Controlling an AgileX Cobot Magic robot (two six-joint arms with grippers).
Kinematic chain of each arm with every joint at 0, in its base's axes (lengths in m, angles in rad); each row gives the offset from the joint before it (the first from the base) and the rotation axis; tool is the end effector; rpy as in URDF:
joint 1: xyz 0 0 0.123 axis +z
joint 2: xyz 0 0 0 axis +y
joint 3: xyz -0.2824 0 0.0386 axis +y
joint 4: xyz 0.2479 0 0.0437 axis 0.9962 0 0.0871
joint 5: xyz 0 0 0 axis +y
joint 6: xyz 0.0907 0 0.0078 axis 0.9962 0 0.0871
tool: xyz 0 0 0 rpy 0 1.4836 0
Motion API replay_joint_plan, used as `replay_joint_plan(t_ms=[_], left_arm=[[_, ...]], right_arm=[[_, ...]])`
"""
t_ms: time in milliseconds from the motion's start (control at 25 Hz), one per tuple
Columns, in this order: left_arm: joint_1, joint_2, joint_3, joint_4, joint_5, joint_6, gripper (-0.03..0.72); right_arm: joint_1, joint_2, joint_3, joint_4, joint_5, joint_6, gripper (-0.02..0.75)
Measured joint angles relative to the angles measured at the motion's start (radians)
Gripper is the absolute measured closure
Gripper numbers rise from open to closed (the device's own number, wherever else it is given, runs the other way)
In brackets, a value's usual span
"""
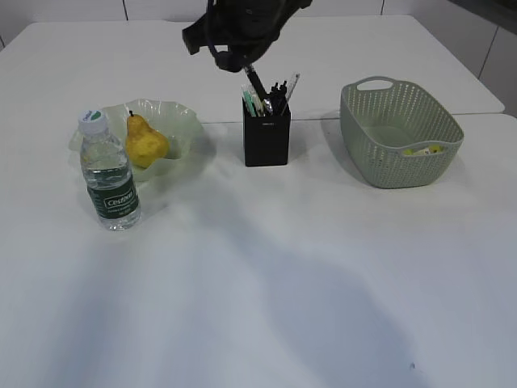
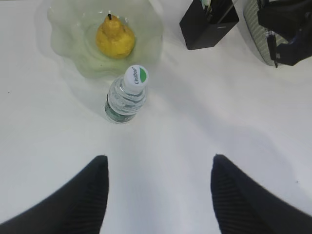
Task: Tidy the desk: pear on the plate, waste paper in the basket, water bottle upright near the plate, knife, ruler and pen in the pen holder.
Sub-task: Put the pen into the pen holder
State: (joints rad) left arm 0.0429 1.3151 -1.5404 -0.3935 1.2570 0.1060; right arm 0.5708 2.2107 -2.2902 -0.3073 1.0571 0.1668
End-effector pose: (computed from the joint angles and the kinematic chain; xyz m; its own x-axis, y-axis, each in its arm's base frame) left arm 0.2502 -0.0225 0.4364 -0.7988 -0.0543 -0.5991 0.1636 0.9388 -0.3032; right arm 0.4335 0.2498 0.3225 -0.6475 -0.4019 -0.6475 -0.3704 0.9085 -0.1935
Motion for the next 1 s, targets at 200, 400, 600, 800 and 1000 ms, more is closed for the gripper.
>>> replay_joint_plan(t_ms=[200, 400, 600, 800, 1000], left_arm=[[0.000, 0.000, 0.000, 0.002, 0.000, 0.000, 0.222], [0.000, 0.000, 0.000, 0.007, -0.019, 0.000, 0.222], [0.000, 0.000, 0.000, 0.026, -0.040, 0.000, 0.222], [0.000, 0.000, 0.000, 0.039, -0.044, 0.000, 0.222], [0.000, 0.000, 0.000, 0.039, -0.048, 0.000, 0.222]], right_arm=[[-0.056, -0.012, 0.074, -0.014, -0.155, -0.017, 0.637], [-0.098, -0.012, 0.163, -0.018, -0.354, -0.023, 0.637], [-0.118, -0.012, 0.252, -0.027, -0.594, -0.023, 0.637], [-0.161, -0.012, 0.335, -0.033, -0.791, 0.005, 0.637], [-0.204, -0.012, 0.382, -0.038, -0.964, 0.032, 0.637]])
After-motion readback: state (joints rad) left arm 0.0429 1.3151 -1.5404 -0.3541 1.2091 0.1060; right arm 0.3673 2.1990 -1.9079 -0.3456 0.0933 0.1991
